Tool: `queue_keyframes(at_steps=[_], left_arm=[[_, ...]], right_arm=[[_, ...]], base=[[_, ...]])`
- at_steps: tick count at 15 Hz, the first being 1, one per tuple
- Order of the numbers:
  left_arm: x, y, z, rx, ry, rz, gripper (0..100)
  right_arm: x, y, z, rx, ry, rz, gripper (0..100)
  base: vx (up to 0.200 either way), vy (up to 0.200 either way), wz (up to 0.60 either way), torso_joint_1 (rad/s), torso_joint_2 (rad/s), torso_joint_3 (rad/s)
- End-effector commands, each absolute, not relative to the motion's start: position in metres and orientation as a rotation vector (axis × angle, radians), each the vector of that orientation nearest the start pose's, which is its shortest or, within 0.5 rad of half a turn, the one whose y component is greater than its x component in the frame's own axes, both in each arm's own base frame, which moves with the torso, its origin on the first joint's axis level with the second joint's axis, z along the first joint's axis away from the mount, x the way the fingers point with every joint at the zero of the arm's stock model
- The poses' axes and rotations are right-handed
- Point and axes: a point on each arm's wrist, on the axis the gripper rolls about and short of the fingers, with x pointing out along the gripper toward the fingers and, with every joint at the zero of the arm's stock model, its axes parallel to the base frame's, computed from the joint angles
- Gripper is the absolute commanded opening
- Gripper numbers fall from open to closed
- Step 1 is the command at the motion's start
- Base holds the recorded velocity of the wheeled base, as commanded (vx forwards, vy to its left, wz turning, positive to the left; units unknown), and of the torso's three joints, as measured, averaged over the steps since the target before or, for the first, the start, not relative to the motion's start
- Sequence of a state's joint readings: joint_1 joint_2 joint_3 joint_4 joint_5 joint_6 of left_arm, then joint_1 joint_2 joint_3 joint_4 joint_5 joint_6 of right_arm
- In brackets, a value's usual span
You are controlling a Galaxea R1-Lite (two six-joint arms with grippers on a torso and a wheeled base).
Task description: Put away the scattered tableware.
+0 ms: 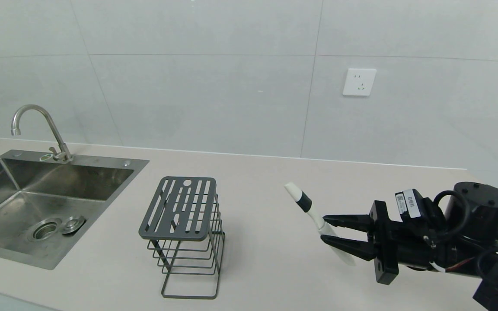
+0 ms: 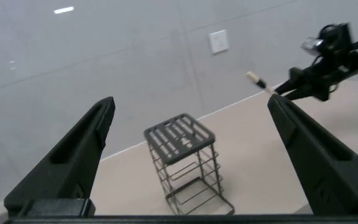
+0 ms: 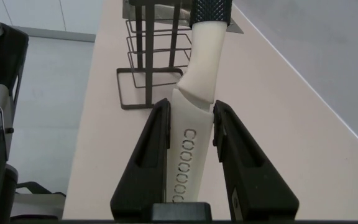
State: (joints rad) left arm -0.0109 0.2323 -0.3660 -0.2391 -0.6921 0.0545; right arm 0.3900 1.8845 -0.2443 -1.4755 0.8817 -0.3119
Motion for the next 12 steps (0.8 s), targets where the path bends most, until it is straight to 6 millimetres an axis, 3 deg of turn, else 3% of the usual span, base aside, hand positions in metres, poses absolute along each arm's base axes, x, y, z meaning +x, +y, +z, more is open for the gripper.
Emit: queue_keyframes(at_steps=[1,3,7,9,11,12], left_arm=[[-0.001,-0.016,0.213,0.142,-0.216,-0.775,100],[0.033,-0.018,0.207,0.178,-0.102,-0.884,100],[0.073,-0.026,0.196,0.199,0.032,-0.996,100],[0.097,-0.041,0.189,0.189,0.093,-1.116,100],[0.13,-0.055,0.19,0.249,0.025,-1.148,100],[0.154,-0.072,0.19,0.289,-0.021,-1.159,100]], right_arm=[[0.225,0.114,0.1,-0.232,-0.076,1.286,0],[0.223,0.113,0.107,-0.242,-0.109,1.284,0],[0.22,0.112,0.113,-0.248,-0.133,1.282,0],[0.218,0.113,0.115,-0.25,-0.145,1.287,0],[0.216,0.113,0.121,-0.251,-0.166,1.287,0],[0.216,0.113,0.122,-0.243,-0.165,1.285,0]], base=[[0.0,0.0,0.0,0.0,0.0,0.0],[0.0,0.0,0.0,0.0,0.0,0.0],[0.0,0.0,0.0,0.0,0.0,0.0],[0.0,0.0,0.0,0.0,0.0,0.0],[0.0,0.0,0.0,0.0,0.0,0.0],[0.0,0.0,0.0,0.0,0.0,0.0]])
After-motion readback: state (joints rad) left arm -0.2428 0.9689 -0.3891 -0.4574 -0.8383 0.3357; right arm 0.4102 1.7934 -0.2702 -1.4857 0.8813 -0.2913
